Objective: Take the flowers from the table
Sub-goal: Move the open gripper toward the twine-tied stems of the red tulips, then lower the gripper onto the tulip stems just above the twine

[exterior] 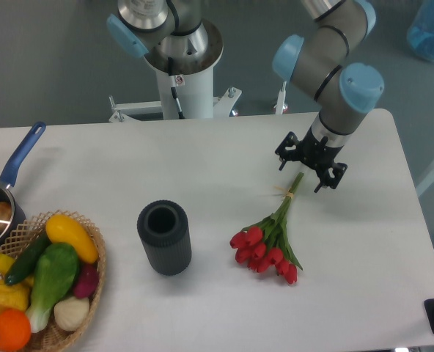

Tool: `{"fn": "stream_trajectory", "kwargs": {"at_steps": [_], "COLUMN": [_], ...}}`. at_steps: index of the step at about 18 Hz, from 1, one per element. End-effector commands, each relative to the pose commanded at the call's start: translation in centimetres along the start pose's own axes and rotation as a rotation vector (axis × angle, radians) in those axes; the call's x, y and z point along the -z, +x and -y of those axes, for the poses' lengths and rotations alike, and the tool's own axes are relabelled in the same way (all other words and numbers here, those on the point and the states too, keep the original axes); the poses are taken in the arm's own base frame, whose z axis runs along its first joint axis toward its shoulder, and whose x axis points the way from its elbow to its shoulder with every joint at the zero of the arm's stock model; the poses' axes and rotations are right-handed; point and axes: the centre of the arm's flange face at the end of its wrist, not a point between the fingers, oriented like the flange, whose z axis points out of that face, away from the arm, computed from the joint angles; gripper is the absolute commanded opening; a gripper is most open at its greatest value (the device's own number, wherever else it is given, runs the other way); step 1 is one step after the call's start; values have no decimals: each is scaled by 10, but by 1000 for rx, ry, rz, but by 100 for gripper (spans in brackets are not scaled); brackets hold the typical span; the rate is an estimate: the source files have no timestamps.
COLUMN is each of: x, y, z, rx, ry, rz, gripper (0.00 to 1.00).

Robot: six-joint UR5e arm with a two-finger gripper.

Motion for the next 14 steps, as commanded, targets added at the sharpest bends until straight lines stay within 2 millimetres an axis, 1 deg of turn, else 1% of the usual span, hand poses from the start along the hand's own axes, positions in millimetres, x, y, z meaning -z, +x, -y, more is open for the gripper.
{"fn": "stream_trajectory", "kwargs": {"at_steps": [3,6,9,11,14], "x": [-5,-9,-15,-21,-22], "y": [4,2,3,4,5], "z": [7,10,24,25,24], "rx": [13,44,94,104,105], "ry": [-2,0,10,11,12], "rz": [-6,8,45,53,52], "gripper": [100,100,100,100,100]}}
